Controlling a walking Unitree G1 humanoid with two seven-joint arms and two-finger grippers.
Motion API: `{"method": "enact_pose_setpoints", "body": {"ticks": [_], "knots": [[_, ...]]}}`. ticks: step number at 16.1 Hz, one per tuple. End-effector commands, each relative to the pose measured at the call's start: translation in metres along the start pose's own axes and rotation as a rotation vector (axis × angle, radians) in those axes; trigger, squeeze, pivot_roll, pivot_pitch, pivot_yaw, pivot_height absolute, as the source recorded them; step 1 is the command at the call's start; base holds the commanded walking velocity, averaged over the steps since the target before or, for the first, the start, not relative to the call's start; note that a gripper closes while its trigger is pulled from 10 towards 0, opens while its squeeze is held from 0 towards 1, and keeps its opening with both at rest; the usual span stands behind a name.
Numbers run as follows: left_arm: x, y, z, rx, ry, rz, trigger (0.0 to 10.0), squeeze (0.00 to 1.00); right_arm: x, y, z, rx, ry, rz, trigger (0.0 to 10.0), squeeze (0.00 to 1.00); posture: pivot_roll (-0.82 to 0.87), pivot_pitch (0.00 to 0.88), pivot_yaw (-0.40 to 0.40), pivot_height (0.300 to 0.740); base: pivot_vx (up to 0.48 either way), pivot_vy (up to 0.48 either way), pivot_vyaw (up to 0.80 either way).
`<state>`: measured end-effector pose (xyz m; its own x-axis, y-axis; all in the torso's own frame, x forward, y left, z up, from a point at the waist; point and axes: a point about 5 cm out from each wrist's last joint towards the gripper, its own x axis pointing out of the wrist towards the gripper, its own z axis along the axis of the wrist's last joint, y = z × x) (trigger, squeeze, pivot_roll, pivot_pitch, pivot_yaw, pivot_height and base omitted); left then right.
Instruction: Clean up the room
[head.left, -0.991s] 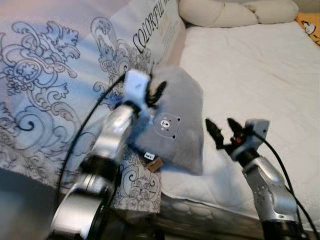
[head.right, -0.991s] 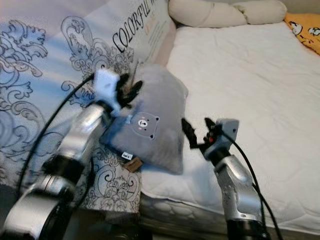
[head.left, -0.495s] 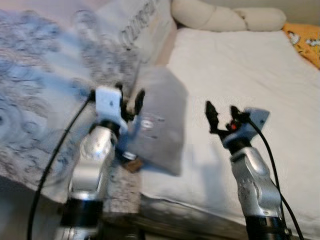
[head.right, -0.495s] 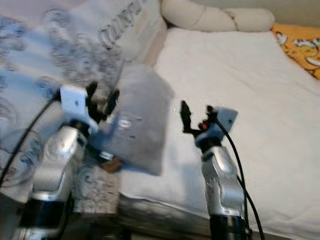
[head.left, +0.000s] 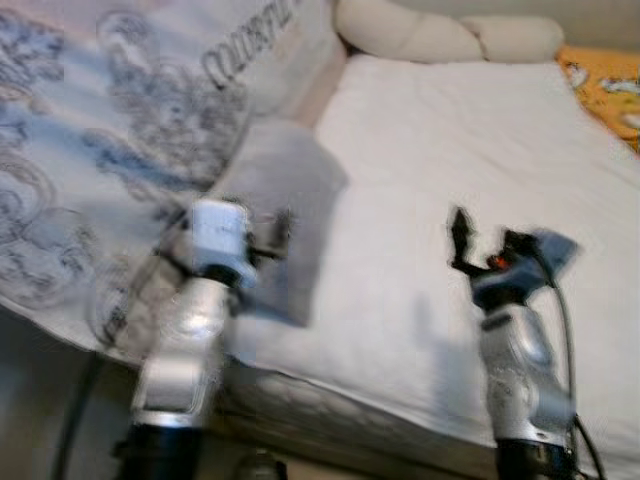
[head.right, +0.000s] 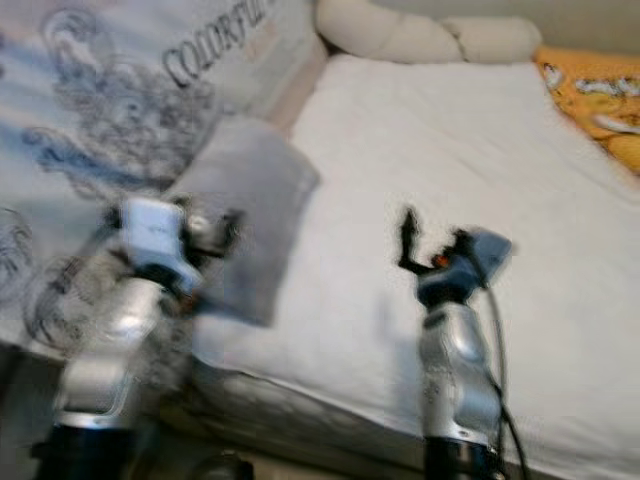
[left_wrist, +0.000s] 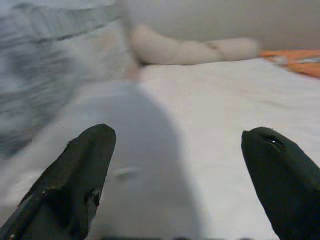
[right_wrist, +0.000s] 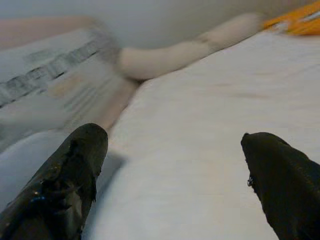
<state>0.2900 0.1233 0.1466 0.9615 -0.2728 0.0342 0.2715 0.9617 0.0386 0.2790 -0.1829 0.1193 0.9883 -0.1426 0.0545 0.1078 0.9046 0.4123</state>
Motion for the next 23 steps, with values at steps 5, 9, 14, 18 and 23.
{"method": "enact_pose_setpoints", "body": {"ticks": [5,9,14,18,23], "knots": [[-0.002,0.011,0.004,0.014,0.005,0.051,10.0,0.87,0.002,0.004,-0.002,-0.012,0.026,-0.032,10.0,0.00,0.10,0.000,0.056,0.740,0.000,-0.480,0.00],[-0.010,0.025,-0.008,-0.004,0.041,0.150,10.0,0.87,0.002,0.001,-0.010,-0.229,0.125,-0.069,10.0,0.00,0.09,0.000,0.037,0.740,0.000,-0.480,0.00],[-0.026,0.035,-0.029,0.055,0.113,0.209,10.0,0.87,0.009,0.005,-0.016,-0.290,0.162,0.009,10.0,0.00,0.10,0.000,0.015,0.740,0.000,-0.480,0.00],[-0.030,0.031,-0.036,0.035,0.130,0.213,10.0,0.87,0.006,-0.004,-0.007,-0.287,0.120,-0.012,10.0,0.00,0.08,0.000,0.035,0.740,0.000,-0.480,0.00],[-0.032,0.032,-0.039,0.042,0.134,0.231,10.0,0.87,0.004,-0.003,-0.017,-0.295,0.174,0.026,10.0,0.00,0.10,0.000,0.019,0.740,0.000,-0.480,0.00]]}}
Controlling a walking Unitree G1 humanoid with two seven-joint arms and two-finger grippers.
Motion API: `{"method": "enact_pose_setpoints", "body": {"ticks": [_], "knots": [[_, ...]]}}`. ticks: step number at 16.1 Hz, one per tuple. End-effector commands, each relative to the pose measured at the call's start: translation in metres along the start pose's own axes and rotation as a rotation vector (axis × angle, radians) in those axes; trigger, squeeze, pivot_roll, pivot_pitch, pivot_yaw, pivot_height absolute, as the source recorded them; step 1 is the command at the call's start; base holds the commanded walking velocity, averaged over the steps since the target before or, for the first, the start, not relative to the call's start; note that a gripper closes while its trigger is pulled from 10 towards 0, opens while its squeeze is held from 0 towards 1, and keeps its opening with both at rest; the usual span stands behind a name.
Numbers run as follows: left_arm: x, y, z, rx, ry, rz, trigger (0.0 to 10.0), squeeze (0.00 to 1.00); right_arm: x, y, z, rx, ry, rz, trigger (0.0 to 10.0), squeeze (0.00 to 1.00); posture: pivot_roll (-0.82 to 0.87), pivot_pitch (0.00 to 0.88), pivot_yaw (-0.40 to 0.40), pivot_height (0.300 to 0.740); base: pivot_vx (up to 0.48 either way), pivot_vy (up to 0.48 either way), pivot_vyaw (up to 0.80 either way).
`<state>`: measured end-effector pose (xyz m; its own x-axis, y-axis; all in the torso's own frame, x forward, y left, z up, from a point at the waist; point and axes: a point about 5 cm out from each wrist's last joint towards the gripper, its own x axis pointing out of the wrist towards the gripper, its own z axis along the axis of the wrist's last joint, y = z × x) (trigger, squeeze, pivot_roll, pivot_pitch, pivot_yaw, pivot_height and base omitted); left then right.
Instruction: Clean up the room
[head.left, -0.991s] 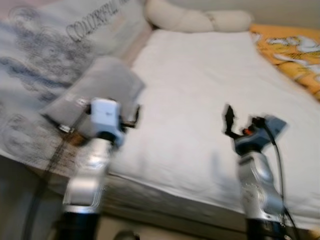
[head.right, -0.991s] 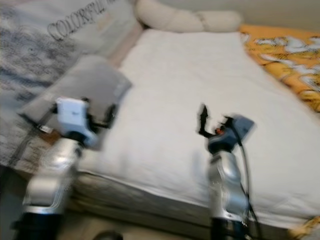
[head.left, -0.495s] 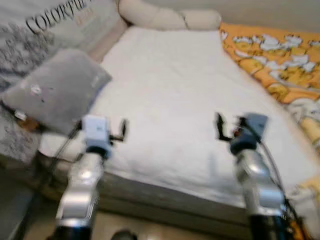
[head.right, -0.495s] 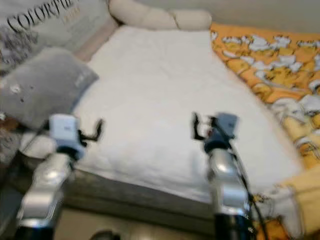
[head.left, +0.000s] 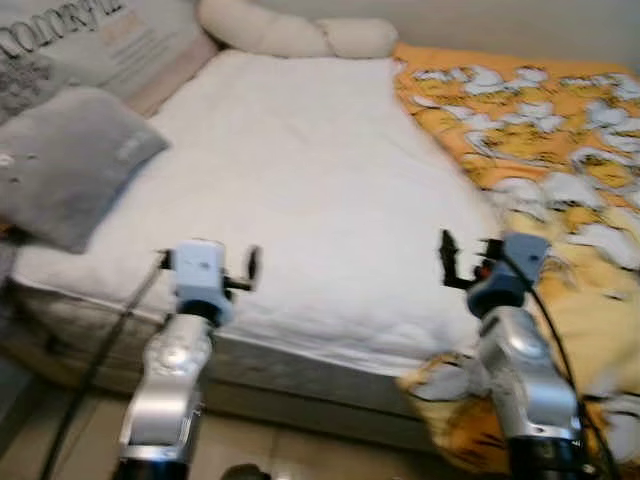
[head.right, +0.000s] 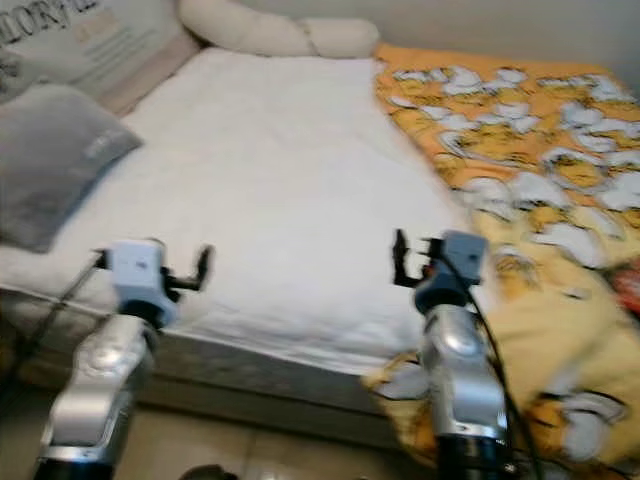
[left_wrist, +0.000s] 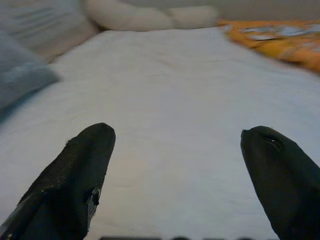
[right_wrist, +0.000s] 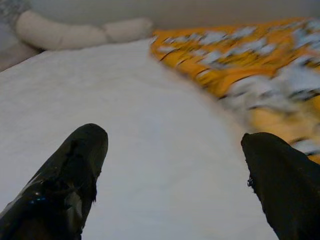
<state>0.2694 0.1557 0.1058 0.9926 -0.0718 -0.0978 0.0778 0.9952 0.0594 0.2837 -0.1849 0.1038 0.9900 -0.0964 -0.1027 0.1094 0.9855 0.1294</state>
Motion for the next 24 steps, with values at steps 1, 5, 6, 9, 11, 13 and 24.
{"method": "enact_pose_setpoints", "body": {"ticks": [1,5,6,9,11,13,24], "knots": [[-0.002,0.007,0.001,0.031,-0.007,0.031,10.0,0.87,0.000,0.003,-0.004,-0.005,0.016,0.015,10.0,0.00,0.10,0.000,0.020,0.740,0.000,-0.480,0.00],[0.005,0.021,0.011,0.061,-0.028,0.062,10.0,0.87,0.005,0.011,-0.003,-0.004,0.046,0.036,10.0,0.00,0.10,0.000,0.019,0.740,0.000,-0.480,0.00],[0.006,0.023,0.010,0.072,-0.025,0.071,10.0,0.87,0.004,0.012,-0.006,-0.030,0.050,0.050,10.0,0.00,0.11,0.000,0.024,0.740,0.000,-0.480,0.00],[0.003,0.021,0.006,0.099,-0.011,0.038,10.0,0.87,-0.001,0.001,-0.013,-0.006,0.073,0.007,10.0,0.00,0.09,0.000,0.053,0.740,0.000,-0.480,0.00],[0.012,0.024,0.009,0.126,-0.015,0.037,10.0,0.87,0.000,-0.006,-0.019,-0.031,0.090,-0.035,10.0,0.00,0.09,0.000,0.057,0.740,0.000,-0.480,0.80],[0.016,0.033,0.015,0.124,-0.027,0.049,10.0,0.87,0.000,0.002,-0.016,-0.003,0.079,-0.007,10.0,0.00,0.08,0.000,0.071,0.740,0.000,-0.480,0.80],[0.013,0.026,0.009,0.140,-0.016,0.024,10.0,0.87,0.001,-0.010,-0.029,0.049,0.131,-0.041,10.0,0.00,0.10,0.000,0.077,0.740,0.000,-0.480,0.15]]}}
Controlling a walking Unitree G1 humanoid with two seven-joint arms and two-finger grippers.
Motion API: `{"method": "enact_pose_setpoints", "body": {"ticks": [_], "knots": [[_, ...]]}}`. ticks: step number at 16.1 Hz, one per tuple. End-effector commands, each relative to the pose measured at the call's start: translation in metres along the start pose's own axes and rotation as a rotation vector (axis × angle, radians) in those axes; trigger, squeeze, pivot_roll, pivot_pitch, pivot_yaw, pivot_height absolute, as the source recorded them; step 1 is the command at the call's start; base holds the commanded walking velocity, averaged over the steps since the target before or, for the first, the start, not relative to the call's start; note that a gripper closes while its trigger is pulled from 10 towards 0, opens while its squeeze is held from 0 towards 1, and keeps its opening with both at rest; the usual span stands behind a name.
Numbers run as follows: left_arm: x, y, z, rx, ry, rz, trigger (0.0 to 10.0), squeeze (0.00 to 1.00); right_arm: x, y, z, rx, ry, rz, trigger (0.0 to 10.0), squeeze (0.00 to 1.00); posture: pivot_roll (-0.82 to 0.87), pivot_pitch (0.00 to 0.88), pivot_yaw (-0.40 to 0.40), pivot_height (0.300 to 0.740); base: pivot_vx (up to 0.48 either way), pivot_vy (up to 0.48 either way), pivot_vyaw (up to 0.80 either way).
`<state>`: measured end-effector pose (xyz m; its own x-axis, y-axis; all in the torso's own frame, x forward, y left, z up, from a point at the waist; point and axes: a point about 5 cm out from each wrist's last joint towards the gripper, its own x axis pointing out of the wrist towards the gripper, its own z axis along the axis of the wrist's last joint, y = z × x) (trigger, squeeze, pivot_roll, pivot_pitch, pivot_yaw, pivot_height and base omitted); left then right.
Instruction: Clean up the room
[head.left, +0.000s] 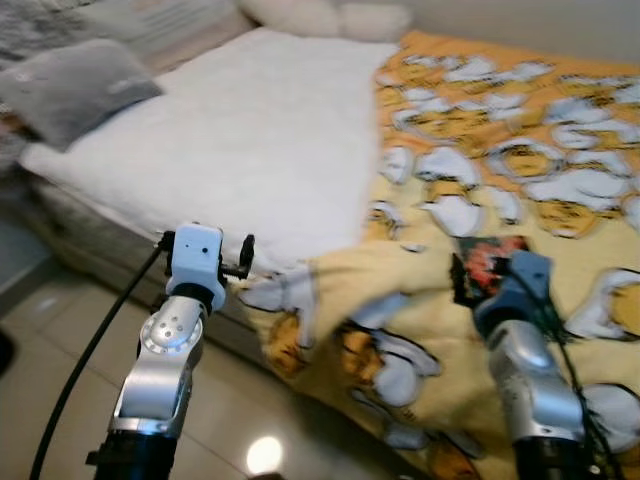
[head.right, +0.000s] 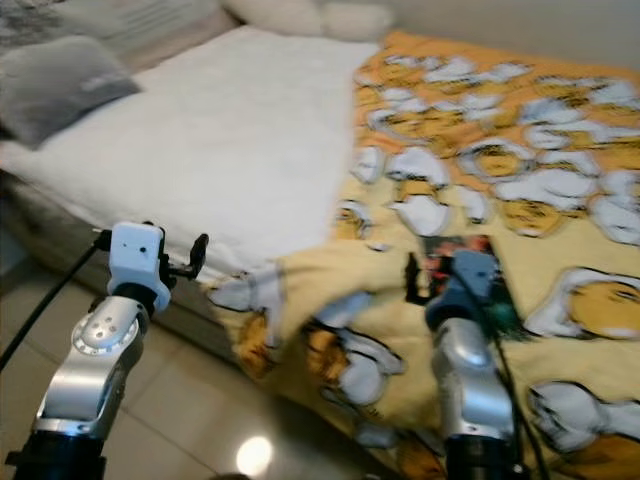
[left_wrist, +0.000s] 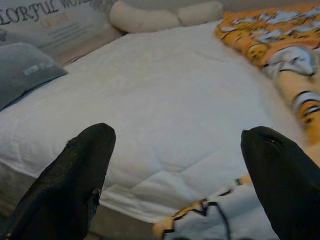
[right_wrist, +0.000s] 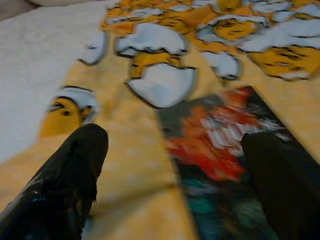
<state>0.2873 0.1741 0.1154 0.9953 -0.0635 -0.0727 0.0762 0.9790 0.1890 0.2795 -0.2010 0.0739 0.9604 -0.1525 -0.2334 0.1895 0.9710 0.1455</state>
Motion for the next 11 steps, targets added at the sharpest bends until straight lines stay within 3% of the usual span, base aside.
{"method": "enact_pose_setpoints", "body": {"ticks": [1,3,5,7,10,11], "knots": [[-0.002,0.005,-0.002,0.015,0.009,0.009,10.0,0.87,0.000,0.013,-0.002,0.001,0.014,0.054,10.0,0.00,0.09,0.000,0.070,0.740,0.000,-0.480,0.00],[-0.004,0.006,-0.003,0.008,0.011,0.016,10.0,0.87,-0.004,0.029,-0.002,-0.042,0.024,0.175,10.0,0.00,0.09,0.000,0.074,0.740,0.000,-0.480,0.80],[-0.011,-0.005,-0.009,0.010,0.029,-0.008,10.0,0.87,-0.008,0.025,-0.010,-0.060,0.047,0.201,10.0,0.00,0.09,0.000,0.079,0.740,0.000,-0.480,0.80],[-0.012,-0.007,-0.009,0.005,0.028,-0.013,10.0,0.87,-0.008,0.026,-0.012,-0.052,0.057,0.229,10.0,0.00,0.09,0.000,0.076,0.740,0.000,-0.480,0.80],[-0.016,0.000,-0.012,0.014,0.038,0.013,10.0,0.87,-0.015,0.047,-0.013,-0.074,0.073,0.400,10.0,0.00,0.10,0.000,0.074,0.740,0.000,-0.480,0.80],[-0.018,-0.003,-0.015,0.012,0.042,0.000,10.0,0.87,-0.016,0.046,-0.018,-0.083,0.091,0.422,10.0,0.00,0.11,0.000,0.073,0.740,0.000,0.000,0.00]]}}
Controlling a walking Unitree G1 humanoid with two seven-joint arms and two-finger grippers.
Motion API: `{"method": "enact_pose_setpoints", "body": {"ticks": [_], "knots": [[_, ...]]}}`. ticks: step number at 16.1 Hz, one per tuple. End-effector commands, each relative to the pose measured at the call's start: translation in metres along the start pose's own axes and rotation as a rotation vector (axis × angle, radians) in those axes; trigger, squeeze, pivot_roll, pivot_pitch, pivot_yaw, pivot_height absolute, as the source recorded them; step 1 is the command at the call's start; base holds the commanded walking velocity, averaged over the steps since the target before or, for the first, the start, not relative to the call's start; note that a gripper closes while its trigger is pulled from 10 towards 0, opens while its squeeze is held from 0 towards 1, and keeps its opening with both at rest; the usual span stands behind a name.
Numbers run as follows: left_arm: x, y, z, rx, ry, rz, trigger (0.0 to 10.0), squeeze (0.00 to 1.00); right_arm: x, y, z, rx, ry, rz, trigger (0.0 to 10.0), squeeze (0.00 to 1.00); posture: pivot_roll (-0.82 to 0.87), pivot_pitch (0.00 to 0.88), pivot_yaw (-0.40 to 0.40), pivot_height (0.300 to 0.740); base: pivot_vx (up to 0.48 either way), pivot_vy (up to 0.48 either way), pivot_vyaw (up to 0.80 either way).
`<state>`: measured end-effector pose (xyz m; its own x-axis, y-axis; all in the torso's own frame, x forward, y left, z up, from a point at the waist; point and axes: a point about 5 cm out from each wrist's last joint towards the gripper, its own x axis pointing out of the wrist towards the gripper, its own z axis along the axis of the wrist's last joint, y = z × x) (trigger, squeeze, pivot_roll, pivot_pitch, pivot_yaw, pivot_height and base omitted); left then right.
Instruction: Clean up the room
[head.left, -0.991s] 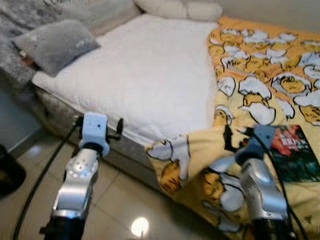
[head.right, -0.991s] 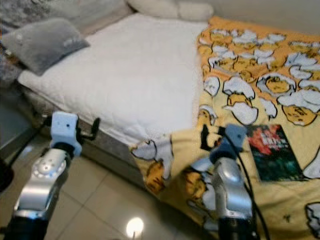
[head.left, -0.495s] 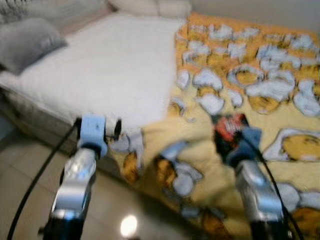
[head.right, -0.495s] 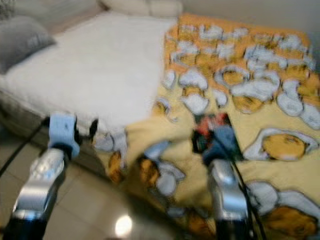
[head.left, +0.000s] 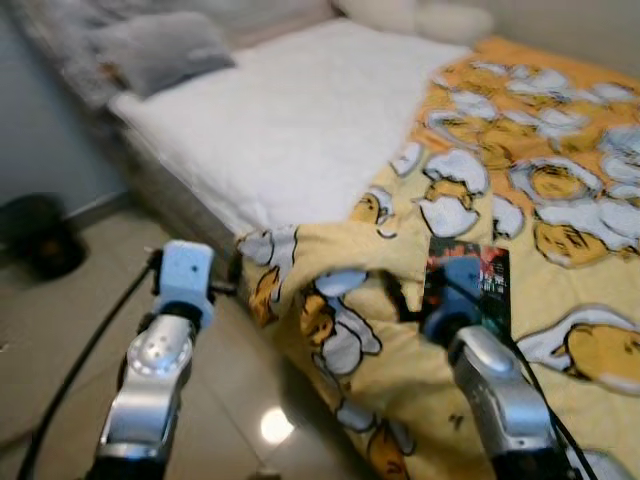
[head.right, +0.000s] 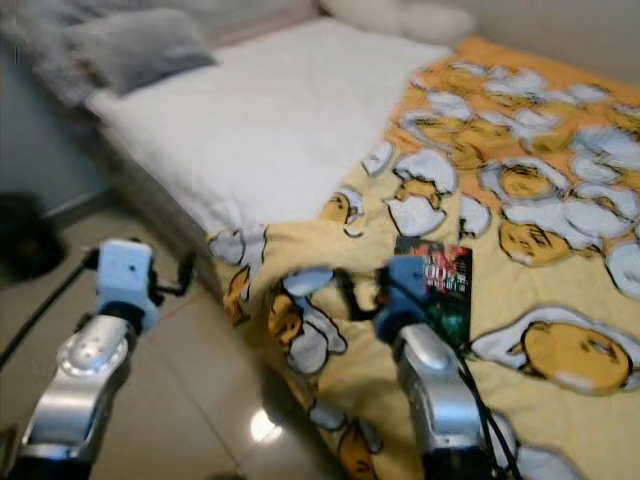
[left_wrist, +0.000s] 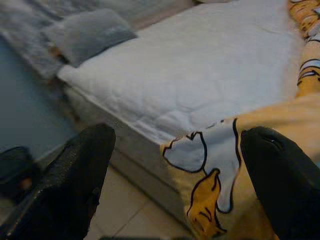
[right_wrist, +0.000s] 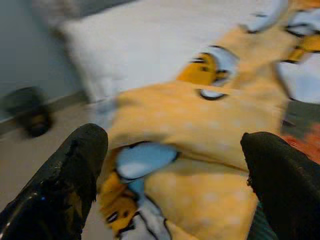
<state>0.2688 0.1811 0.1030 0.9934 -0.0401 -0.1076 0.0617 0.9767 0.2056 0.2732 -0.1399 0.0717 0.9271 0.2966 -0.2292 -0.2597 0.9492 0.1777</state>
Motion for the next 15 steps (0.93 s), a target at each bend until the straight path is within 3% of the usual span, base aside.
{"method": "enact_pose_setpoints", "body": {"ticks": [1,4,8,10,11,12,13,15], "knots": [[-0.003,-0.010,-0.002,0.012,0.003,-0.046,10.0,0.86,-0.007,-0.013,-0.009,-0.002,0.038,-0.038,10.0,0.00,0.11,0.000,0.074,0.740,0.000,0.000,0.00],[-0.004,-0.011,-0.002,0.072,-0.015,-0.078,10.0,0.86,-0.004,-0.020,-0.012,0.009,0.049,-0.091,10.0,0.00,0.12,0.000,0.057,0.740,0.000,0.000,0.00],[-0.007,-0.015,-0.007,0.049,-0.004,-0.129,10.0,0.87,-0.001,-0.023,-0.006,0.011,0.023,-0.111,10.0,0.00,0.12,0.000,0.060,0.740,0.000,0.000,0.00],[-0.007,-0.023,-0.009,0.032,0.022,-0.258,10.0,0.86,0.006,-0.041,-0.007,0.023,0.046,-0.284,10.0,0.05,0.11,0.000,0.062,0.740,0.000,0.000,0.00],[-0.009,-0.026,-0.011,0.024,0.033,-0.304,10.0,0.87,0.008,-0.046,-0.007,0.043,0.050,-0.319,10.0,1.00,0.11,0.000,0.069,0.740,0.000,0.000,0.00],[-0.010,-0.028,-0.012,0.013,0.046,-0.349,10.0,0.87,0.009,-0.050,-0.007,0.062,0.051,-0.344,10.0,1.00,0.11,0.000,0.069,0.740,0.000,0.000,0.00],[-0.014,-0.035,-0.015,-0.003,0.073,-0.485,10.0,0.87,0.014,-0.061,-0.004,0.100,0.043,-0.382,10.0,1.00,0.12,0.000,0.070,0.740,0.000,0.000,0.00],[-0.015,-0.040,-0.014,-0.007,0.088,-0.617,10.0,0.87,0.019,-0.073,-0.001,0.130,0.046,-0.411,10.0,1.00,0.13,0.000,0.067,0.740,0.000,0.000,0.00]]}}
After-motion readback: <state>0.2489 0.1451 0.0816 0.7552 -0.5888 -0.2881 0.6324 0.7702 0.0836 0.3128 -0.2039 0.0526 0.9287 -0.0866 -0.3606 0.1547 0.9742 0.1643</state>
